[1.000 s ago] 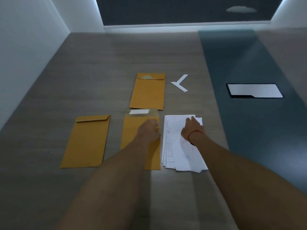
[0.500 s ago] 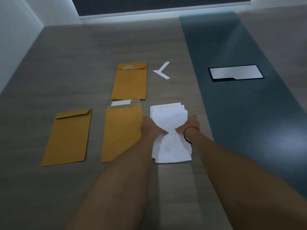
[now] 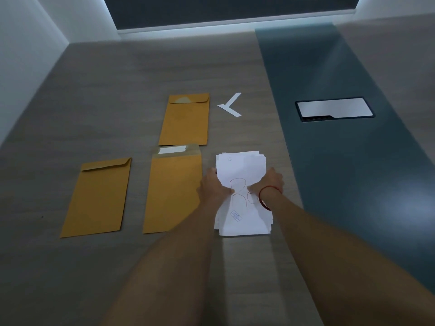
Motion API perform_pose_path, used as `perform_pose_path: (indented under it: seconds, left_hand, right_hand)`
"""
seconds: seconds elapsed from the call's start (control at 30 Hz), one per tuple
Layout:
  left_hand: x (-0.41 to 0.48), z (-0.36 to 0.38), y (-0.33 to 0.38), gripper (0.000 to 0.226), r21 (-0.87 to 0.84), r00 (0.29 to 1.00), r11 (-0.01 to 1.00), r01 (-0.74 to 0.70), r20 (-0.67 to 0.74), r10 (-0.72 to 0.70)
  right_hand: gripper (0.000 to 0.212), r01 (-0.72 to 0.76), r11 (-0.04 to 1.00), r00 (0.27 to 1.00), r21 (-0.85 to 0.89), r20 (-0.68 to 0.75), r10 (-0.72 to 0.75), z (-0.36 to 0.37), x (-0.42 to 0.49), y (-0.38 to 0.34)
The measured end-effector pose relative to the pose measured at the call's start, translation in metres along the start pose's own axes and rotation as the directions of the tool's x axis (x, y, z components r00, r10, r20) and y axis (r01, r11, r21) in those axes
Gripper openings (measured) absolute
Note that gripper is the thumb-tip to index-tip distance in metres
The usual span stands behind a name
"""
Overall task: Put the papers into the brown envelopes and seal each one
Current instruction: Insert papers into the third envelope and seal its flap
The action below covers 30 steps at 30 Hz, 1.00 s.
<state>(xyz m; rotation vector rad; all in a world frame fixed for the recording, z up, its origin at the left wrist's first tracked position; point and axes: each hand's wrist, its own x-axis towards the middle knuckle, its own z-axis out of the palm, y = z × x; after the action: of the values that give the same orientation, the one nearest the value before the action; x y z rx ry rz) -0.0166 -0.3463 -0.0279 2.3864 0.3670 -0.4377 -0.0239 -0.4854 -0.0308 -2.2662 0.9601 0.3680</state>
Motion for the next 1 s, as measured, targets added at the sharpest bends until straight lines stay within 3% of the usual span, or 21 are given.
perform_pose_path:
  seconds: [0.27, 0.47, 0.67, 0.83, 1.0]
  left_hand:
    - [0.0, -0.002, 0.001, 0.051, 0.008, 0.999, 1.0, -0.03, -0.021, 0.03]
    - [0.001, -0.003, 0.005, 0.054, -0.06, 0.999, 0.998, -0.03, 0.014, 0.031]
    - [0.002, -0.007, 0.007, 0.06, -0.218, 0.998, 0.975, -0.052, 0.009, 0.055]
    - [0.003, -0.006, 0.01, 0.051, -0.307, 0.995, 0.948, -0.081, 0.024, 0.093]
    - [0.007, -0.006, 0.01, 0.045, -0.354, 0.995, 0.931, -0.087, 0.013, 0.098]
  right_hand:
    - [0.061, -0.119, 0.944, 0.99, 0.308, 0.115, 0.087, -0.007, 0.0, 0.003]
    - [0.05, -0.172, 0.808, 0.977, 0.564, 0.204, 0.065, -0.008, -0.006, 0.001]
    - [0.037, -0.077, 0.883, 0.985, 0.464, 0.172, -0.005, -0.017, -0.008, 0.0]
    - [0.026, -0.04, 0.861, 0.991, 0.506, 0.128, -0.029, -0.02, -0.012, -0.002]
    - [0.05, -0.035, 0.823, 0.986, 0.567, 0.152, -0.062, -0.02, -0.014, -0.005]
